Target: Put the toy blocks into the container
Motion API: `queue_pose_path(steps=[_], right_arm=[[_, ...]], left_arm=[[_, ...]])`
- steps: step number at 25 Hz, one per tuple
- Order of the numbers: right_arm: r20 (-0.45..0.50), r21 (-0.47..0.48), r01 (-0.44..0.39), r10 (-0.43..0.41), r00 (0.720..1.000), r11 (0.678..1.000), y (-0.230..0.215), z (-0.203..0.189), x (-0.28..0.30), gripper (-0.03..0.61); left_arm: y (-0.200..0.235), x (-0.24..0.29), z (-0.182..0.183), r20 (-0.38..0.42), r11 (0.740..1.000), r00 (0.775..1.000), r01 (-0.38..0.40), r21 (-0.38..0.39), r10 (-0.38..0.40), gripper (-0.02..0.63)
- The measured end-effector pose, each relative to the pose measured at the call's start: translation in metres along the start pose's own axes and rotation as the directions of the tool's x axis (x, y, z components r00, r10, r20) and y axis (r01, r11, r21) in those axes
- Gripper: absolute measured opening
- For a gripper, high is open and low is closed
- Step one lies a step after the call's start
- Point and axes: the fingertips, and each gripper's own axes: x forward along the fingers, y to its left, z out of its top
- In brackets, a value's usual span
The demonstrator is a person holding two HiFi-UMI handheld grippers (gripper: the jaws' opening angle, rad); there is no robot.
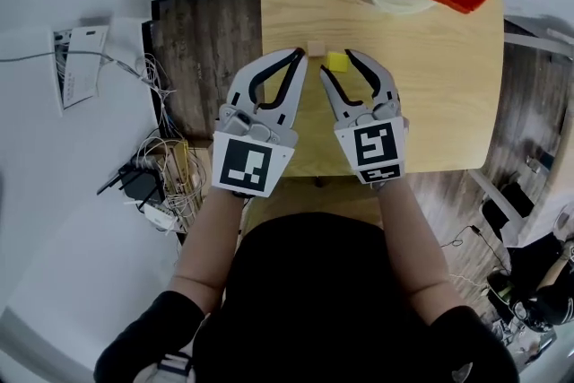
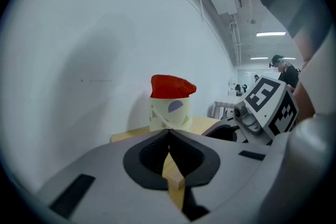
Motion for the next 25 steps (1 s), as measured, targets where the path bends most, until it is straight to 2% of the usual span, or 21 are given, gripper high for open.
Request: queue_pose_path(steps=[6, 13, 19, 25], right_arm=[[0.125, -0.038, 0.069, -0.064, 0.990, 0.997, -0.024, 0.069, -0.042, 0.198], [0.269, -0.075, 0.120, -0.095, 0.959, 0.990, -0.033, 0.136, -0.096, 0.198], [0.349, -0.099, 0.165, -0.121, 0.929, 0.981, -0.040, 0.167, -0.129, 0.198], [0.364, -0.112, 0.157, -0.106, 0.925, 0.981, -0.041, 0.177, -0.136, 0.198]], left_arm=[[0.001, 0.004, 0.062, 0.080, 0.997, 0.997, 0.012, 0.075, -0.017, 0.009], [-0.006, 0.003, 0.120, 0.150, 0.990, 0.988, 0.010, 0.142, -0.032, 0.009], [-0.012, 0.005, 0.161, 0.197, 0.976, 0.979, 0.013, 0.216, -0.057, 0.009], [-0.016, 0.004, 0.172, 0.201, 0.976, 0.978, 0.007, 0.218, -0.052, 0.009]])
